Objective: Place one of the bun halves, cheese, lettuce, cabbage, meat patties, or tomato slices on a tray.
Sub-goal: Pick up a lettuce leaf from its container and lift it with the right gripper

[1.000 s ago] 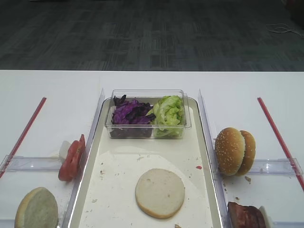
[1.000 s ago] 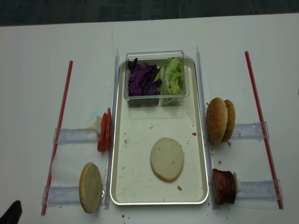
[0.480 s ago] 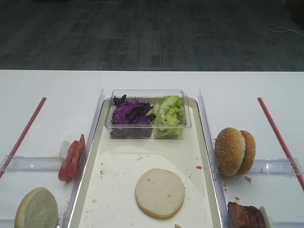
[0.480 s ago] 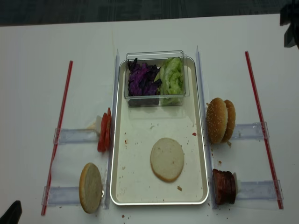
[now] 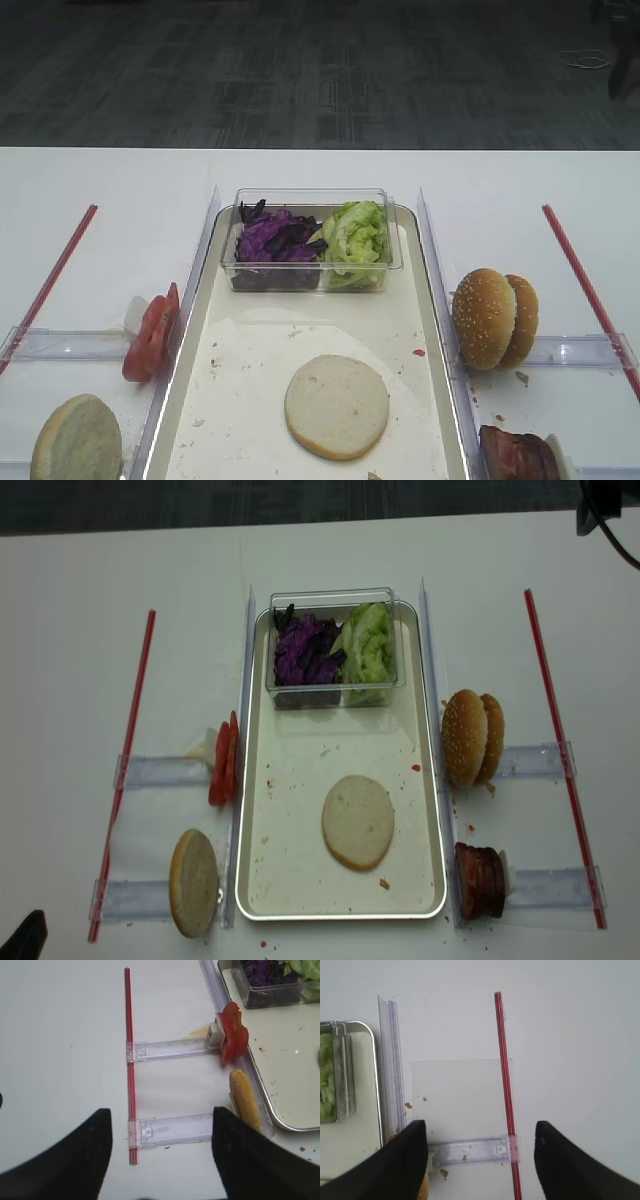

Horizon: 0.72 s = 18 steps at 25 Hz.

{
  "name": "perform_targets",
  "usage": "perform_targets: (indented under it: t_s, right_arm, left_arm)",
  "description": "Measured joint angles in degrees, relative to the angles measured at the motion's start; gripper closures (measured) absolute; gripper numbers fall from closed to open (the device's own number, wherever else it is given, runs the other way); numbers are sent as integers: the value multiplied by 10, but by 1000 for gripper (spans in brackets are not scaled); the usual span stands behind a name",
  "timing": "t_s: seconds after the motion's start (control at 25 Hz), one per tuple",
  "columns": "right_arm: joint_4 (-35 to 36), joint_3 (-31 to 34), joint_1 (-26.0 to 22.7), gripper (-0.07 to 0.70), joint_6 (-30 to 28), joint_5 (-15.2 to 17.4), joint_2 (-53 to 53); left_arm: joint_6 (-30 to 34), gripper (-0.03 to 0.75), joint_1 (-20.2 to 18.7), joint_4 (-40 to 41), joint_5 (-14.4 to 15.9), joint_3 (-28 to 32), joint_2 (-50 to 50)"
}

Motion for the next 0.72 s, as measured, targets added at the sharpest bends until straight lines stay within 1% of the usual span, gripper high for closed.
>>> perform_targets:
  t_s: [0.12,0.28,0.48,0.72]
  right_arm:
    - [0,-26,0,163,0,0,28]
    - [0,-39,0,163,-3,-12,50]
    - [0,-40,0,163,-59,-43,56]
    - [0,-40,0,163,-69,-49,56]
  left_arm:
    - [0,303,0,0,0,0,0]
    - [0,303,0,0,0,0,0]
    - [0,303,0,0,0,0,0]
    - [0,303,0,0,0,0,0]
